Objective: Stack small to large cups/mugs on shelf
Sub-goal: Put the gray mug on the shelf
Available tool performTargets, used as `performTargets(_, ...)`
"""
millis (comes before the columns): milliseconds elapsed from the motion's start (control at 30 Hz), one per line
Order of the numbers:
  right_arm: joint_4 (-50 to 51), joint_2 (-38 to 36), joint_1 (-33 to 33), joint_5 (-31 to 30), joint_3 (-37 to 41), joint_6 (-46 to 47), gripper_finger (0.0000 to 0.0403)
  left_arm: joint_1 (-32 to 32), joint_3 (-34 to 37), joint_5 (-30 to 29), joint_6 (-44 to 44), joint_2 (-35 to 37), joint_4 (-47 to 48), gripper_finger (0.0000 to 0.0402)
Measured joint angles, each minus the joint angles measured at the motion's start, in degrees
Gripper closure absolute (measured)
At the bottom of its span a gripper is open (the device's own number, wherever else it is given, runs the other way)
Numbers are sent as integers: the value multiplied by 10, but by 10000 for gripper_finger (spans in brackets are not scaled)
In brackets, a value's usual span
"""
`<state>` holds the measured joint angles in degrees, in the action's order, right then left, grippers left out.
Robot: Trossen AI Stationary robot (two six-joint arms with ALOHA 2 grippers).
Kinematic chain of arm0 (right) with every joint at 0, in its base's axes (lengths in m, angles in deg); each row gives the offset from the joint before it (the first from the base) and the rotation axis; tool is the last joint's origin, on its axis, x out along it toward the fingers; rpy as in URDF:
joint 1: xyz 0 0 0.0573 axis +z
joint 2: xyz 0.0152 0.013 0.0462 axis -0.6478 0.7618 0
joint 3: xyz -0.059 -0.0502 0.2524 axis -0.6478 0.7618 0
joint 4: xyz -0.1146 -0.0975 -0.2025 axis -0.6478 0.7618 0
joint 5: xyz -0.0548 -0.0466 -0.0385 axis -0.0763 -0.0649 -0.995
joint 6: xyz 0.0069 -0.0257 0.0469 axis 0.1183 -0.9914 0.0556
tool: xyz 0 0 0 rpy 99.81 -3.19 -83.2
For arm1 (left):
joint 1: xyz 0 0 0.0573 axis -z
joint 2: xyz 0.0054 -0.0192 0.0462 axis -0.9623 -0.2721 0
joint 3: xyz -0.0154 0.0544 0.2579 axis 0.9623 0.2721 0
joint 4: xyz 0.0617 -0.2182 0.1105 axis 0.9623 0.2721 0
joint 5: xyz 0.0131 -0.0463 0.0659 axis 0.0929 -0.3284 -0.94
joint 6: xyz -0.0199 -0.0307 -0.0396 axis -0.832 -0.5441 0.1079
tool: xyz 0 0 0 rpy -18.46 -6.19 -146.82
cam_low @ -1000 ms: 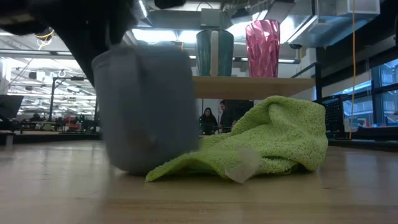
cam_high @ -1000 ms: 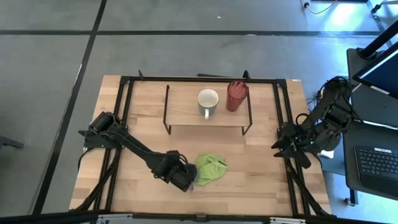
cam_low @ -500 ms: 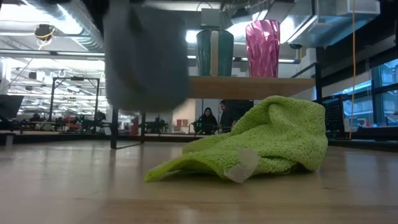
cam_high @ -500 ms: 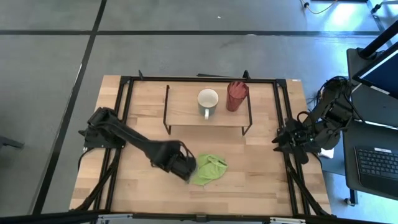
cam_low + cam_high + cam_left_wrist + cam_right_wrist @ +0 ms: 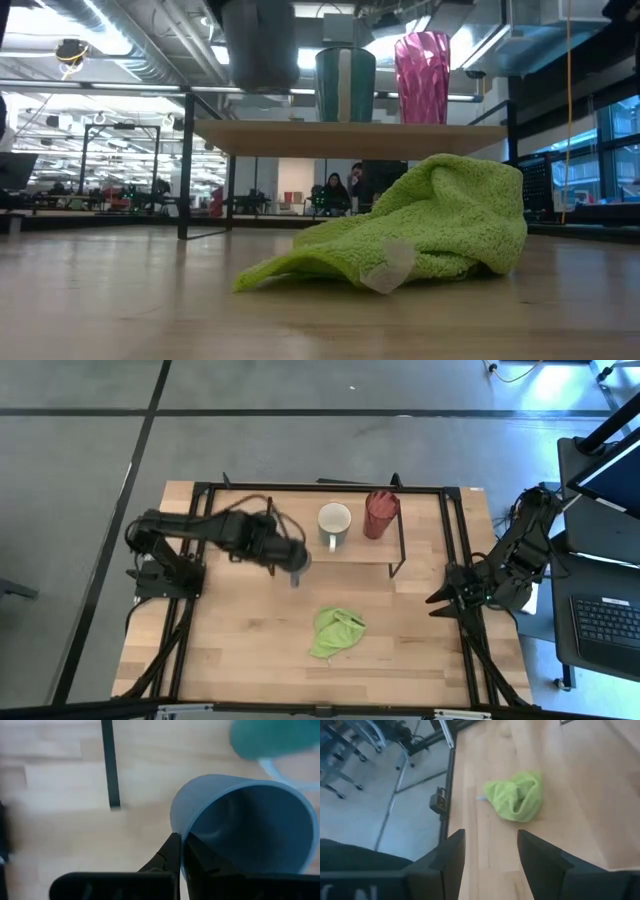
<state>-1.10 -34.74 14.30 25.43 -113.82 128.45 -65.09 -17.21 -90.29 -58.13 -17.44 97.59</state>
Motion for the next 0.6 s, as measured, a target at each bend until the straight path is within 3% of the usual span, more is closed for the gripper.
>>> performTargets(267,-61,-6,0,-4,45,23,221,-127,-1,48,146,0,2,401)
performTargets(400,-71,-6,0,-10,46,22,221,-180,-38,72,209,0,1,401)
performTargets(600,-70,-6,0,-26,46,22,221,-238,-59,132,257,0,2,401)
